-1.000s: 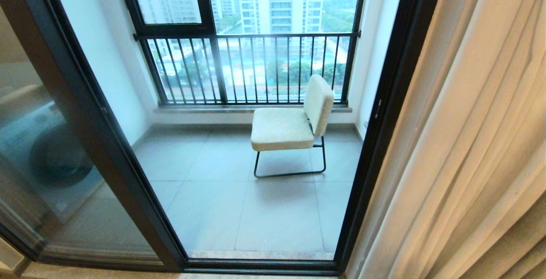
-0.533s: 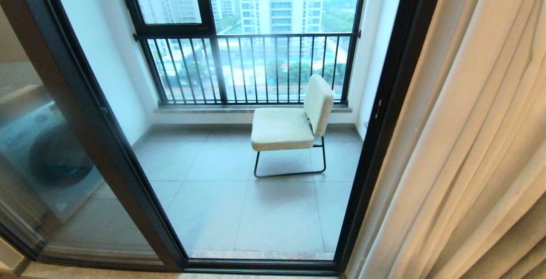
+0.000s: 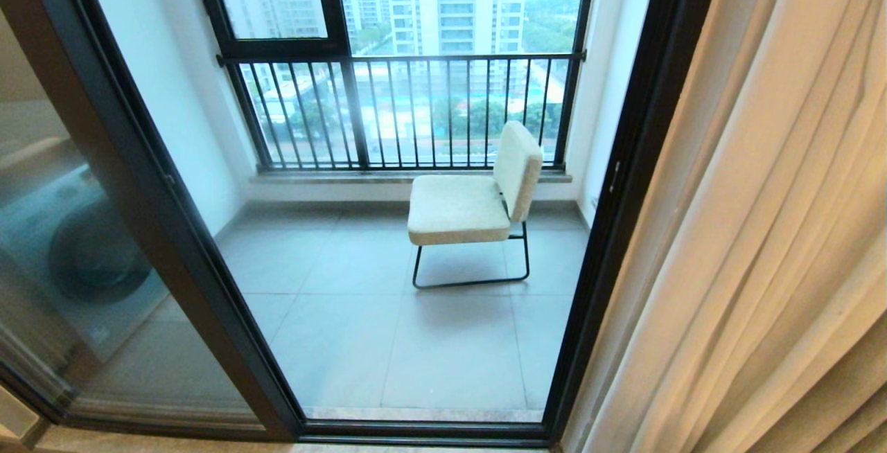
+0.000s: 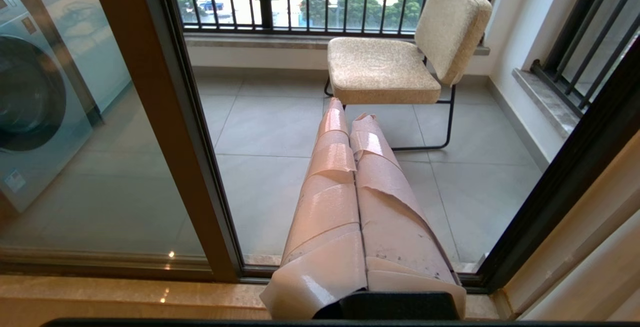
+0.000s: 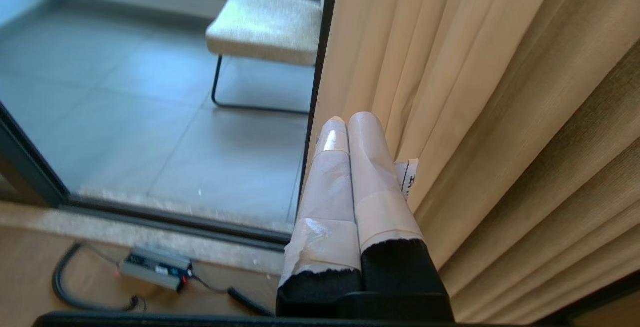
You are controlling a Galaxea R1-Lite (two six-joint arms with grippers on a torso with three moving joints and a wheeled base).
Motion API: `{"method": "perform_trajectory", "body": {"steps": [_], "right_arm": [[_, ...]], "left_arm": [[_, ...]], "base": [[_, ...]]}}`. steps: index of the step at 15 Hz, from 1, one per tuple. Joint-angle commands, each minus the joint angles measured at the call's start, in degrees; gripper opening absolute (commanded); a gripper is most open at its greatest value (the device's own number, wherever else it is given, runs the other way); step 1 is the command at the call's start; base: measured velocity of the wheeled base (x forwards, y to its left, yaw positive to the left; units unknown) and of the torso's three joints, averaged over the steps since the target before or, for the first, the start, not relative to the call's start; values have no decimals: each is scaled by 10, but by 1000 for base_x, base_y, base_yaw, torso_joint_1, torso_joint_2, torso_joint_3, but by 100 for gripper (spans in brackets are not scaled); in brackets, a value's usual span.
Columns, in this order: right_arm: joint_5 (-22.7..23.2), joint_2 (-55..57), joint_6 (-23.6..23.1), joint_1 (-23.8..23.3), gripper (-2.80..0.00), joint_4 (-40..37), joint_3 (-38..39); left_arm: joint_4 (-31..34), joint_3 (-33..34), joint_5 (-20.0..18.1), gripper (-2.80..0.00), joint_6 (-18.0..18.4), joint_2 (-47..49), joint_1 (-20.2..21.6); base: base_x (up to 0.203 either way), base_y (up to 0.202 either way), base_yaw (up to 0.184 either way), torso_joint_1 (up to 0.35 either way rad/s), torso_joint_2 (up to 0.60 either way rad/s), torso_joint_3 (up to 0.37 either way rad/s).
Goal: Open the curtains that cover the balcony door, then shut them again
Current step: Pull the inner curtains open on both sides
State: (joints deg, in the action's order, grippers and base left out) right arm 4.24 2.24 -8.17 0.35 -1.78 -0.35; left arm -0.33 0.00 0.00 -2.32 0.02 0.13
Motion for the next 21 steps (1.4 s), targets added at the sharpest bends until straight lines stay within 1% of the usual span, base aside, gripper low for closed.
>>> {"method": "perform_trajectory", "body": {"steps": [1,6,9,11,21], "right_arm": [[0,-22,11,0,-280,-1,-1],[0,-22,11,0,-280,6,1],[-13,-22,40,0,-280,16,4],[-14,-22,49,0,-280,17,4],[-14,-22,51,0,-280,17,4]], "left_arm": [[0,0,0,-280,0,0,0],[0,0,0,-280,0,0,0],[0,0,1,-280,0,0,0],[0,0,0,-280,0,0,0],[0,0,0,-280,0,0,0]], "base": [[0,0,0,0,0,0],[0,0,0,0,0,0],[0,0,0,0,0,0],[0,0,0,0,0,0],[0,0,0,0,0,0]]}}
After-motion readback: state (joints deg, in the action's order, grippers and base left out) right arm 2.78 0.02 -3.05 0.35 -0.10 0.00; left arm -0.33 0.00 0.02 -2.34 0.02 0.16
